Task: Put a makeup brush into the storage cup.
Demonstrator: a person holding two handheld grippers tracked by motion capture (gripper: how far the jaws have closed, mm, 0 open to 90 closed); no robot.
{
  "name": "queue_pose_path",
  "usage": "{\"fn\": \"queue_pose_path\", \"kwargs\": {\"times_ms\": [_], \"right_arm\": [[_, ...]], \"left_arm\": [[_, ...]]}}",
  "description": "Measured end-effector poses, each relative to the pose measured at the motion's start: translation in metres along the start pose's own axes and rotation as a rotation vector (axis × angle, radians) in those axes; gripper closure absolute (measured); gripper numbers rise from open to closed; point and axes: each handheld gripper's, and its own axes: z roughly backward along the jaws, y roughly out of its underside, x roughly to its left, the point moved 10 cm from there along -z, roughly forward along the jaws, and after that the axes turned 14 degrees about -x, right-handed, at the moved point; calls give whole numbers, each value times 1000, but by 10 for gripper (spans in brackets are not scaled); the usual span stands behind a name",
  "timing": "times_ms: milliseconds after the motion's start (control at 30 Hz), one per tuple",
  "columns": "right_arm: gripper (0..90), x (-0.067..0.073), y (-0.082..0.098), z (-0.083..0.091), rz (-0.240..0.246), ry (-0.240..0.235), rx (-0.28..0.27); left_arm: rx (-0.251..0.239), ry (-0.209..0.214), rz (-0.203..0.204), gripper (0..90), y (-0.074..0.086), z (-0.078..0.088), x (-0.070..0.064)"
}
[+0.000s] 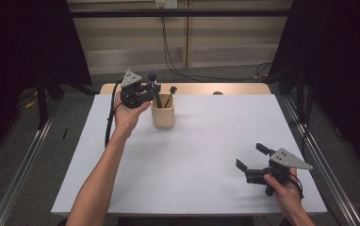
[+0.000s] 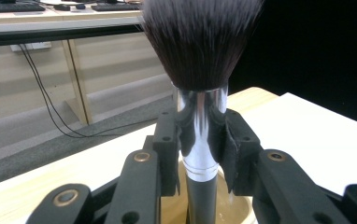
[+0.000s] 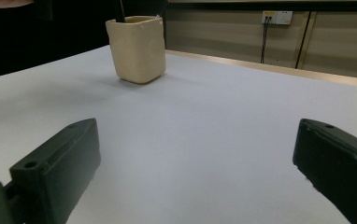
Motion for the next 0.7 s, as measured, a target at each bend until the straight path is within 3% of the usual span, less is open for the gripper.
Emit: {"fn": "queue_pose_path", "kwargs": {"times_ms": [700], "right_arm": [[9, 1, 1, 0, 1, -6, 6]], "left_arm": [[27, -5, 11, 703, 23, -3, 2]]}}
